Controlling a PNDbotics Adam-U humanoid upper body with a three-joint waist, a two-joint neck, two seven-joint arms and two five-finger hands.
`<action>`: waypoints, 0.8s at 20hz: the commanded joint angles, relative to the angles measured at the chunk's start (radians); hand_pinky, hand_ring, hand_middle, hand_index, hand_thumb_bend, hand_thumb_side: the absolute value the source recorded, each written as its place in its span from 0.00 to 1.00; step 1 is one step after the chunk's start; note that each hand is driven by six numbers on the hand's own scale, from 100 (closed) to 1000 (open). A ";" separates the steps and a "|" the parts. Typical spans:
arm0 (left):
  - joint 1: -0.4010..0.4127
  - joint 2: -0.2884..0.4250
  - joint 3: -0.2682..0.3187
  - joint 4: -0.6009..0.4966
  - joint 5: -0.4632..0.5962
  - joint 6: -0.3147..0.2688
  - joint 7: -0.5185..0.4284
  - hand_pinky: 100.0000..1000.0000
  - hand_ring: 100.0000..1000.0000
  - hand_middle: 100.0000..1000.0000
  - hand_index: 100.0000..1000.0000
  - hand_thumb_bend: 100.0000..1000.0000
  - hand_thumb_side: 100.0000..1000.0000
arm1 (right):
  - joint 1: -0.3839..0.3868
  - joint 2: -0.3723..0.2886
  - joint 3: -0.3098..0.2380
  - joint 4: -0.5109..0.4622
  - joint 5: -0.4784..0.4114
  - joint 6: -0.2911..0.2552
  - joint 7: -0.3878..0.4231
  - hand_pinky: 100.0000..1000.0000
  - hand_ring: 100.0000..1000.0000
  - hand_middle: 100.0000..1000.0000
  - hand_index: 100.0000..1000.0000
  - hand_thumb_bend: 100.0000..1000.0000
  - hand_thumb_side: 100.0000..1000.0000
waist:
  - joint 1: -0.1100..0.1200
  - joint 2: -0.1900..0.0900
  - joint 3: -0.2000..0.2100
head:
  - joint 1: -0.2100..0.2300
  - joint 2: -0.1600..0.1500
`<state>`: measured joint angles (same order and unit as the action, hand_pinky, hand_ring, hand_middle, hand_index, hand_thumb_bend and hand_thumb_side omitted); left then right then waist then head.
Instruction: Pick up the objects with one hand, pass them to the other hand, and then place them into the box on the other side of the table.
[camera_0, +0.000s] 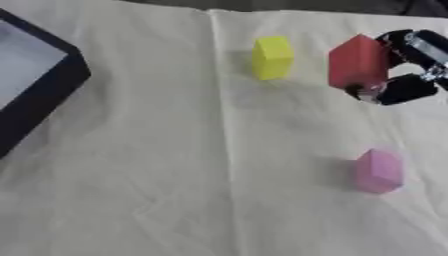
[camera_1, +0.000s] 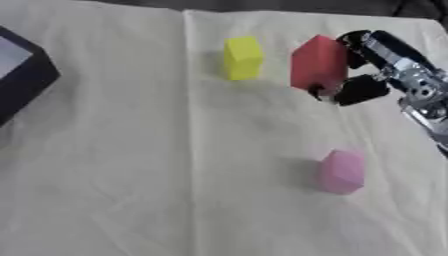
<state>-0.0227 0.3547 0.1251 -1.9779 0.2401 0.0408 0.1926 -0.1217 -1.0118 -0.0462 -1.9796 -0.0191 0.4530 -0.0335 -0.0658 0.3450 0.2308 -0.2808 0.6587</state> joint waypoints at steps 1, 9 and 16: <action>-0.004 0.057 -0.003 -0.022 -0.007 -0.020 -0.002 0.86 0.70 0.81 0.74 0.79 0.34 | 0.003 0.013 0.015 -0.020 -0.002 -0.019 -0.055 0.69 0.63 0.30 0.40 0.39 0.00 | 0.006 -0.030 -0.005 | 0.008 0.008; -0.030 0.160 -0.035 -0.022 -0.081 -0.068 -0.027 0.86 0.71 0.81 0.77 0.81 0.33 | -0.020 0.092 0.091 -0.020 -0.030 -0.037 -0.144 0.68 0.61 0.29 0.39 0.39 0.00 | 0.005 -0.065 -0.016 | 0.011 0.036; -0.081 0.303 -0.091 -0.022 -0.150 -0.072 -0.110 0.85 0.71 0.81 0.77 0.81 0.30 | -0.058 0.173 0.165 -0.020 -0.059 -0.041 -0.148 0.68 0.60 0.28 0.38 0.40 0.00 | 0.004 -0.093 -0.019 | 0.016 0.067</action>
<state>-0.0934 0.6026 0.0383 -1.9819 0.1043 -0.0313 0.0993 -0.1698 -0.8318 0.1151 -1.9817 -0.0703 0.4143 -0.1774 -0.0658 0.2705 0.2121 -0.2662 0.7196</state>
